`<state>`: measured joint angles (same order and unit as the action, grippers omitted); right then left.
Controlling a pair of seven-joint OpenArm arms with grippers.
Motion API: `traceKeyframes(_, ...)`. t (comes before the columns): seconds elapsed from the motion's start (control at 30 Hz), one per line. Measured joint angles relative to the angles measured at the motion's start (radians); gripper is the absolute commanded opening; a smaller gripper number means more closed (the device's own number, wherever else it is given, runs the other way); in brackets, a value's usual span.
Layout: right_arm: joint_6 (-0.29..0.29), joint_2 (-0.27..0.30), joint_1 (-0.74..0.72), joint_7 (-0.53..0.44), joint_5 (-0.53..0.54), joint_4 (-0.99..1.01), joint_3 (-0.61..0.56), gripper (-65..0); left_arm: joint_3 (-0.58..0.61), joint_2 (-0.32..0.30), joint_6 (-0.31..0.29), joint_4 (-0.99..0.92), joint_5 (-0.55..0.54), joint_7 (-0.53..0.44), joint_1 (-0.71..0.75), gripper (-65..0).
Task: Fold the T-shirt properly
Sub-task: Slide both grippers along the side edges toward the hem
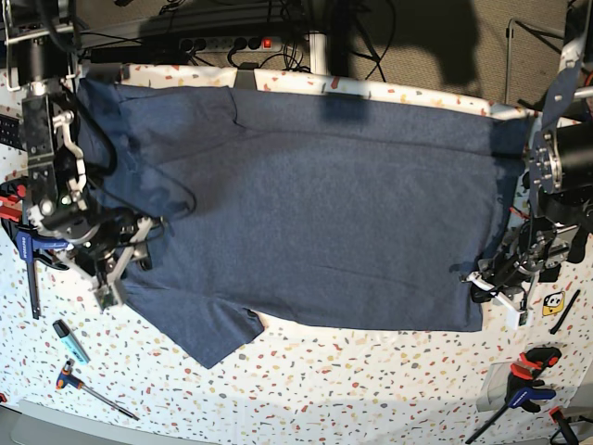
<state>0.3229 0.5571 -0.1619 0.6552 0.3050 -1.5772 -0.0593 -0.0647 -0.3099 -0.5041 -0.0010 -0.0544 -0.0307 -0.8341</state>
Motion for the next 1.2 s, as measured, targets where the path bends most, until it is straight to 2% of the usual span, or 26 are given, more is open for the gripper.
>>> traceKeyframes(0.07,0.001,0.0,-0.036,-0.003,-0.018,0.0,0.0,-27.7,0.0,0.0,0.0,0.0,-0.002,0.0,0.0,-65.0)
traceKeyframes(0.17,0.001,0.0,-0.089,-0.007,-0.01,0.025,0.0,-27.7,0.0,0.001,0.0,0.0,-0.003,0.001,0.0,-65.0)
traceKeyframes(0.37,0.004,0.0,-0.295,0.021,0.061,0.365,-0.047,-27.8,0.0,0.005,0.0,0.0,-0.006,0.003,0.0,-65.0)
traceKeyframes(0.43,0.058,-0.001,-0.395,0.053,0.069,0.499,-0.077,-27.8,0.0,0.008,0.001,0.0,-0.006,0.004,0.0,-65.0)
traceKeyframes(0.53,0.106,-0.021,-0.558,0.086,0.069,0.683,-0.118,-27.9,0.0,0.012,0.0,0.0,-0.006,0.008,0.0,-65.0)
traceKeyframes(0.67,0.146,-0.07,-0.713,0.102,0.069,0.927,-0.163,-27.9,0.0,0.018,0.0,0.0,-0.011,0.007,0.006,-65.0)
traceKeyframes(0.73,0.159,-0.101,-0.747,0.103,0.056,1.041,-0.175,-27.9,0.0,0.021,0.0,0.001,-0.017,0.002,0.017,-65.0)
traceKeyframes(0.8,0.17,-0.124,-0.759,0.087,-0.017,1.136,-0.177,-27.9,-0.001,0.022,-0.001,0.002,-0.018,-0.014,0.025,-65.0)
traceKeyframes(0.93,0.169,-0.13,-0.759,-0.045,-0.162,1.229,-0.177,-27.9,-0.001,0.018,-0.002,0.006,-0.025,-0.035,0.044,-65.0)
traceKeyframes(1.07,0.127,-0.127,-0.764,-0.109,-0.217,1.262,-0.176,-28.0,-0.001,0.016,-0.013,0.008,-0.035,-0.047,0.053,-65.0)
traceKeyframes(1.2,0.127,-0.124,-0.762,-0.117,-0.224,1.276,-0.176,-30.4,-0.001,0.014,-0.012,0.008,-0.035,-0.046,0.053,-65.0)
